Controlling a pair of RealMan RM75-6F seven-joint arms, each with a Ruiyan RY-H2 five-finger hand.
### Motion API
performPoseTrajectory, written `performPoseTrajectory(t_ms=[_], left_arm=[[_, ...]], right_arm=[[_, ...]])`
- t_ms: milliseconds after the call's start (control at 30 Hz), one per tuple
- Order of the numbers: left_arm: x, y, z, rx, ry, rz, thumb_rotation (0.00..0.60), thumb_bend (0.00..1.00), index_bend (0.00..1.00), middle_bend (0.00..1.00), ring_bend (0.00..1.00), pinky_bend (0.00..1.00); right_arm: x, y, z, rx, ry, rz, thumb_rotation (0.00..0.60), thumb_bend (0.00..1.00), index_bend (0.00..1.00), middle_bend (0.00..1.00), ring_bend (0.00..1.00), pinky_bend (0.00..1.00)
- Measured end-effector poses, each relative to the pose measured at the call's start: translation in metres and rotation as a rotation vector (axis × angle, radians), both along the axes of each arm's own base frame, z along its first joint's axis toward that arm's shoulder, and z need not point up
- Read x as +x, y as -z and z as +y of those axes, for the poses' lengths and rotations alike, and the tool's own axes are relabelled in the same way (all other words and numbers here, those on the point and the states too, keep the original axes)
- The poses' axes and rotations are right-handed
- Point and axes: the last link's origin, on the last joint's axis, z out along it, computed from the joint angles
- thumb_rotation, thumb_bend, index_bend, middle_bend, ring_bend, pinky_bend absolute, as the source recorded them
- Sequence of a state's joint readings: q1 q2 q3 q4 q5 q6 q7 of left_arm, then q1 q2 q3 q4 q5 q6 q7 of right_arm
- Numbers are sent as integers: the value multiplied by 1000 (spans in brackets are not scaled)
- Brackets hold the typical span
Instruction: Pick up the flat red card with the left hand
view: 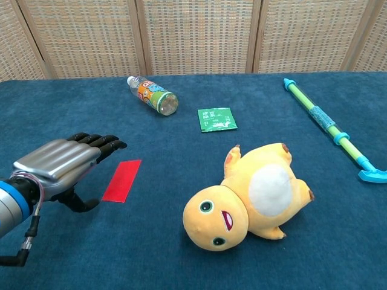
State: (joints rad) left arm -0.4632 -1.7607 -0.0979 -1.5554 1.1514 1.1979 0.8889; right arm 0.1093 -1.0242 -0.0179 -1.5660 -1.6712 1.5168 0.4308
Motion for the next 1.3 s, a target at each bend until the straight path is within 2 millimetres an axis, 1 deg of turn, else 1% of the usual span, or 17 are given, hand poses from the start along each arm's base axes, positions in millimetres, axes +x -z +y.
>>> performPoseTrajectory(t_ms=[433,1300], left_arm=[[7,10,6,-5,-1,24,600,331,0,0,0,0],[15,31,4,-14,23,48,600,331,0,0,0,0]], right_arm=[[-1,0,-1,5,5,-8,600,0,0,0,0,0],[-5,-4,-4,6,18,-45,600,0,0,0,0,0]])
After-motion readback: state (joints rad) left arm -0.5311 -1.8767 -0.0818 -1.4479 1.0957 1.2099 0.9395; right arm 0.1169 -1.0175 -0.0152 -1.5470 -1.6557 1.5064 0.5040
